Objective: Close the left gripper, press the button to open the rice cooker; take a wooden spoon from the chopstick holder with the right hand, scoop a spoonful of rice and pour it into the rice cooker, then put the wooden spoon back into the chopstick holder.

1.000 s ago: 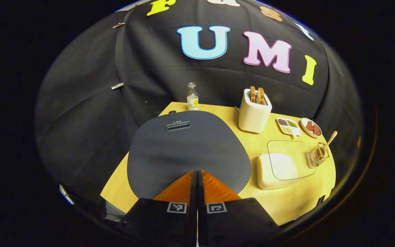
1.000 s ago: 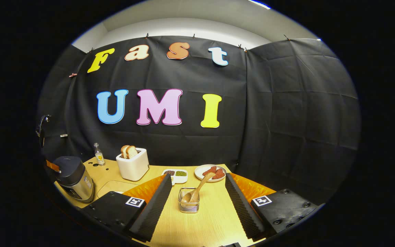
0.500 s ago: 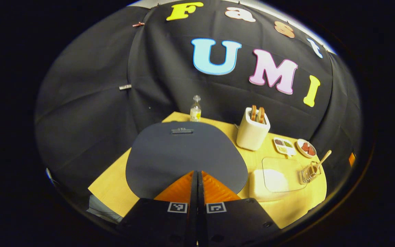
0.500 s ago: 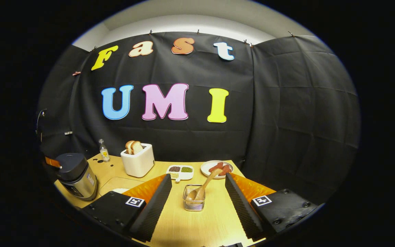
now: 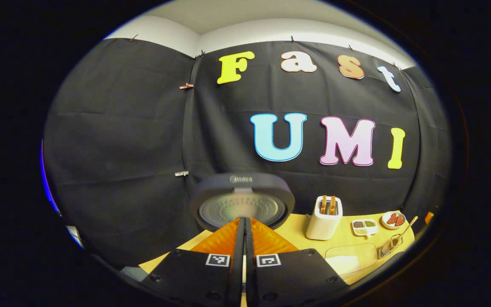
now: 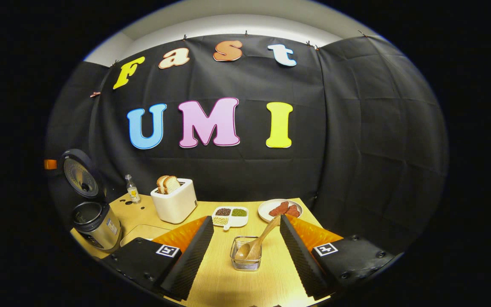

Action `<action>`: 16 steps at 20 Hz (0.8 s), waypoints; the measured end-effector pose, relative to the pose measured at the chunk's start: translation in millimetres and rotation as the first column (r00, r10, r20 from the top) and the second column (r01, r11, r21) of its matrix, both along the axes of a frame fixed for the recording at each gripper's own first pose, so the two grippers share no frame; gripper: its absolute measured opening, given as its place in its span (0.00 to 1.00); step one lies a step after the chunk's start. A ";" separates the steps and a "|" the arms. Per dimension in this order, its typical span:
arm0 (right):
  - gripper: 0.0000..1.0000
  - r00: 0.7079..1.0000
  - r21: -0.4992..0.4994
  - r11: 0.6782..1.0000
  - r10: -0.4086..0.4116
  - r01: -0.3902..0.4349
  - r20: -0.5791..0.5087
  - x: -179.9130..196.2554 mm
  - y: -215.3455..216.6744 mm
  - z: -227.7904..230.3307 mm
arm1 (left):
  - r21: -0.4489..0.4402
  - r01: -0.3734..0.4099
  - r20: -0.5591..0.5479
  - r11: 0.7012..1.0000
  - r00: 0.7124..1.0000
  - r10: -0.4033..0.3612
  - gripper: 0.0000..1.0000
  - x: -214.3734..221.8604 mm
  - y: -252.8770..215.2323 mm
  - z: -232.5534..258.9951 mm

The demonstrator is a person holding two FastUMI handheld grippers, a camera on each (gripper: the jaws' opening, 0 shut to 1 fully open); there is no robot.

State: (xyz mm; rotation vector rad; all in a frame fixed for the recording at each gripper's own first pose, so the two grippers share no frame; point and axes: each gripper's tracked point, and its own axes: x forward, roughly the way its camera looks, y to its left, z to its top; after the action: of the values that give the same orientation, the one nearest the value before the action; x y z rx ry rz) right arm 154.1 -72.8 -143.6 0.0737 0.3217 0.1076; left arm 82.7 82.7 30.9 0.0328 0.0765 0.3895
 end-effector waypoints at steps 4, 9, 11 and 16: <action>0.98 0.998 0.032 0.999 -0.020 0.022 -0.053 27.6 -16.0 -26.7 | -0.105 0.013 0.019 0.994 1.000 -0.011 0.43 -3.5 -28.2 -15.0; 0.98 0.986 0.098 0.994 -0.022 0.039 -0.165 54.8 -27.7 -67.2 | -0.119 -0.009 -0.037 0.993 0.999 0.004 0.95 -13.3 -56.5 -38.8; 0.98 0.981 0.103 0.994 -0.019 0.039 -0.192 67.8 -32.1 -80.3 | -0.104 -0.030 -0.059 0.994 0.998 0.024 0.95 -17.9 -68.7 -46.6; 0.98 0.958 0.168 0.982 -0.038 0.089 -0.283 99.9 -39.4 -125.3 | -0.090 -0.034 -0.142 0.995 0.990 0.021 0.95 -27.9 -101.6 -75.5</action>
State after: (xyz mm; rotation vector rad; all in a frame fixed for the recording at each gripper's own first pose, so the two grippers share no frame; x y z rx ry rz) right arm 254.1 -112.2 -268.9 0.2800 0.5916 0.0619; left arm 54.8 -18.9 -44.6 -0.0325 0.2350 0.4107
